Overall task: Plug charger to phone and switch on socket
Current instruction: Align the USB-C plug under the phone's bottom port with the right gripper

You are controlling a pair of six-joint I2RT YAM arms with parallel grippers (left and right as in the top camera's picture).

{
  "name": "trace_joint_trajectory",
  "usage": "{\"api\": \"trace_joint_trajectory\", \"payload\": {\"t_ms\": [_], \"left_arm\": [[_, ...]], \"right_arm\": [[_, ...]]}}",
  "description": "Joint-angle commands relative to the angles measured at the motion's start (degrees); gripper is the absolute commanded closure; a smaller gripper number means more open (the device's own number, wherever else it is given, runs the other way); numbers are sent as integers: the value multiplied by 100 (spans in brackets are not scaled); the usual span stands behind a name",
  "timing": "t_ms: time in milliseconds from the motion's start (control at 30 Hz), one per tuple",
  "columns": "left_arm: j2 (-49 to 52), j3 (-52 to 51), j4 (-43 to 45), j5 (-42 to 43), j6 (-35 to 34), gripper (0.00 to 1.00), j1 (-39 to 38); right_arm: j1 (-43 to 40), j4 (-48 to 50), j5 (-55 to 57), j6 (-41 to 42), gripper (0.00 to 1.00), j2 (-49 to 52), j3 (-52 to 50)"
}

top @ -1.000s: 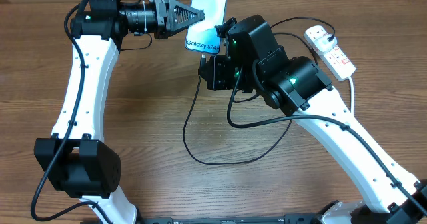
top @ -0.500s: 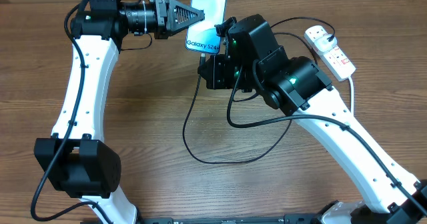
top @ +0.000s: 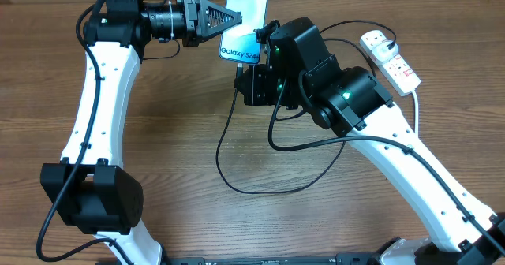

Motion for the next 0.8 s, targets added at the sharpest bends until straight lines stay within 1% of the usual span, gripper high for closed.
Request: {"api": "trace_joint_trajectory", "payload": {"t_ms": [0, 767], "left_arm": [[-22, 66, 22, 125, 151, 96, -9], [-22, 66, 24, 223, 149, 96, -11]], "right_arm": [[20, 57, 76, 116, 96, 7, 35], [22, 76, 48, 140, 96, 42, 35]]}}
